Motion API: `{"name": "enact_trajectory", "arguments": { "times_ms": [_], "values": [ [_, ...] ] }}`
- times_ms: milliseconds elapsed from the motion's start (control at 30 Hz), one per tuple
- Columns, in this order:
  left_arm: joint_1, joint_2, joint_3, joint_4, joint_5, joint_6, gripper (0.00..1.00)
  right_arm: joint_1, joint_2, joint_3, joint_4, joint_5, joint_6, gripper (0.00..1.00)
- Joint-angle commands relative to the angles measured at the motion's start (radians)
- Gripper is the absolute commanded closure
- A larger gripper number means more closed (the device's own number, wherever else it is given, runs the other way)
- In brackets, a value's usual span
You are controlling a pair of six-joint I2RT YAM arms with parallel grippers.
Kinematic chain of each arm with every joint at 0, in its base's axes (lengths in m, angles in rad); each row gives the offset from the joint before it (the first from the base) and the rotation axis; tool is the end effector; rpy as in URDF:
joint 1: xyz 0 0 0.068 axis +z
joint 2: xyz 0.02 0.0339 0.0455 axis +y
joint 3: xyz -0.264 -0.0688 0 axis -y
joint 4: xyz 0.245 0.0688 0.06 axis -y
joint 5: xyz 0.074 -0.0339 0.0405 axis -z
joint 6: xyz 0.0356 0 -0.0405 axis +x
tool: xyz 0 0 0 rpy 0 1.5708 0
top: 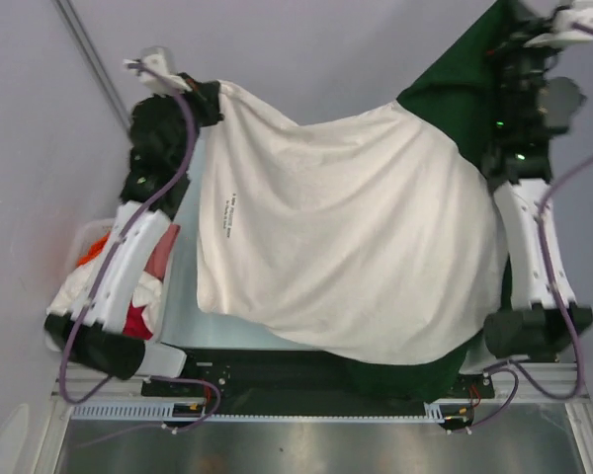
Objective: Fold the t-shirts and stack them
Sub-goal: Flatten the tshirt out
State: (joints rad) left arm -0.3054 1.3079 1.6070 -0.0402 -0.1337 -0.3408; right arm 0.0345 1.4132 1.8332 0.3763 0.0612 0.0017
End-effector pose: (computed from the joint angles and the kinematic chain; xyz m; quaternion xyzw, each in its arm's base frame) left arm 0.2622 -0.0777 0.5259 -0.0637 0.6075 -0.2124 0.7627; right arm 0.2543 0.0066 0.6072 0.0221 0.3779 0.0052 0.9256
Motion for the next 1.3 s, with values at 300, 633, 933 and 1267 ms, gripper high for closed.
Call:
{"name": "enact_trajectory", "arguments": {
  "times_ms": [300, 633, 933, 1267],
  "values": [
    [0.037, 0.803, 0.025, 0.304, -0.02, -0.047, 1.0, -0.027, 0.639, -0.215, 0.294, -0.049, 0.044, 1.0],
    [0.137, 1.143, 0.387, 0.264, 0.1, -0.087, 1.0, -0.027, 0.782, -0.242, 0.306, -0.012, 0.04, 1.0],
    [0.229, 1.195, 0.413, 0.324, 0.278, -0.305, 1.0, -0.016, 0.649, -0.337, 0.144, -0.031, 0.127, 1.0],
    [0.242, 1.286, 0.528, 0.272, 0.365, -0.417, 1.0, -0.025, 0.492, -0.463, 0.067, -0.023, 0.3, 1.0]
  ]
}}
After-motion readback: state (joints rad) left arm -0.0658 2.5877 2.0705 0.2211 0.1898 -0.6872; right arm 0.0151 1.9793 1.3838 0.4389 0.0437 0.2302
